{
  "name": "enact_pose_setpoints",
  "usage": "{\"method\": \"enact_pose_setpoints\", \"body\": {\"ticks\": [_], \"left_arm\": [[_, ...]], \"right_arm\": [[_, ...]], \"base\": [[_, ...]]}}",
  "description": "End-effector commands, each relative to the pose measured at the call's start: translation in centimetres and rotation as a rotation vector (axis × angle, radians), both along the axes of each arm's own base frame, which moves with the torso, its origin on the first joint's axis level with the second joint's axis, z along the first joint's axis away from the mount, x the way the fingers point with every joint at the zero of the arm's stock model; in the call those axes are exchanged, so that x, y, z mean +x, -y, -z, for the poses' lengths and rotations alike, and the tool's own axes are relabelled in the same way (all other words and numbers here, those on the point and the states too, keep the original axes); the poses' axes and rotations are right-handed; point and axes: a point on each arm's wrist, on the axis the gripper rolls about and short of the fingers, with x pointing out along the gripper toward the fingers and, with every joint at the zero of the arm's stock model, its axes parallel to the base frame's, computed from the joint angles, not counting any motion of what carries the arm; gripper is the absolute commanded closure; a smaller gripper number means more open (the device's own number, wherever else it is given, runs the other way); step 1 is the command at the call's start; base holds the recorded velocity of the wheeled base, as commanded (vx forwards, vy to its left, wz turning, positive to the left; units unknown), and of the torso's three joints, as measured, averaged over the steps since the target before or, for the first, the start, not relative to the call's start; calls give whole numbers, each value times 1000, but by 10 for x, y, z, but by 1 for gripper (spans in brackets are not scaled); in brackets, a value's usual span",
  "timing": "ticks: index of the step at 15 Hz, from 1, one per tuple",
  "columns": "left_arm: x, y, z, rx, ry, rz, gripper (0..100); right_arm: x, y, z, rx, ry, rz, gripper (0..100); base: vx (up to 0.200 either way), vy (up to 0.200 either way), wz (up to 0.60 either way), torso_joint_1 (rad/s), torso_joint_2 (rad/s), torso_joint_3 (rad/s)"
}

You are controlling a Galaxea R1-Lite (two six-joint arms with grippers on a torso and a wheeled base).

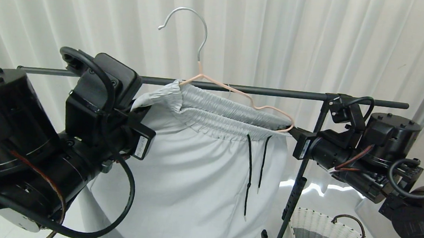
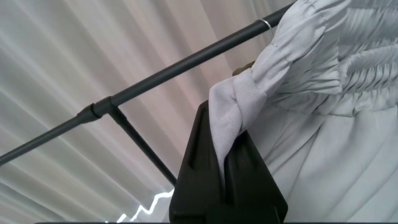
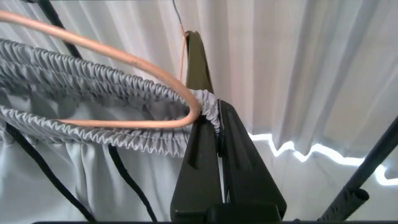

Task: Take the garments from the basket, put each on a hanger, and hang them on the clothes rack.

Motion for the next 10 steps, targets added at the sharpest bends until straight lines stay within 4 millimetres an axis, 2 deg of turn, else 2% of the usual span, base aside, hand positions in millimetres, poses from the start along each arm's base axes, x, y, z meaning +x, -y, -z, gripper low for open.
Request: {"method": "enact_pose_setpoints", "body": {"ticks": [1, 6, 10], "left_arm": [[-2, -3, 1, 0, -1, -5, 100], [-2, -9, 9, 17, -22, -13, 100], [-3, -13, 13, 29, -34, 16, 100]], "right_arm": [[1, 2, -1, 2, 4, -5, 100], [4, 12, -5, -11, 7, -69, 100], [8, 22, -18, -34, -31, -86, 100]], "base": [[0, 0, 0, 0, 0, 0], [0, 0, 0, 0, 0, 0], [0, 0, 0, 0, 0, 0]]}}
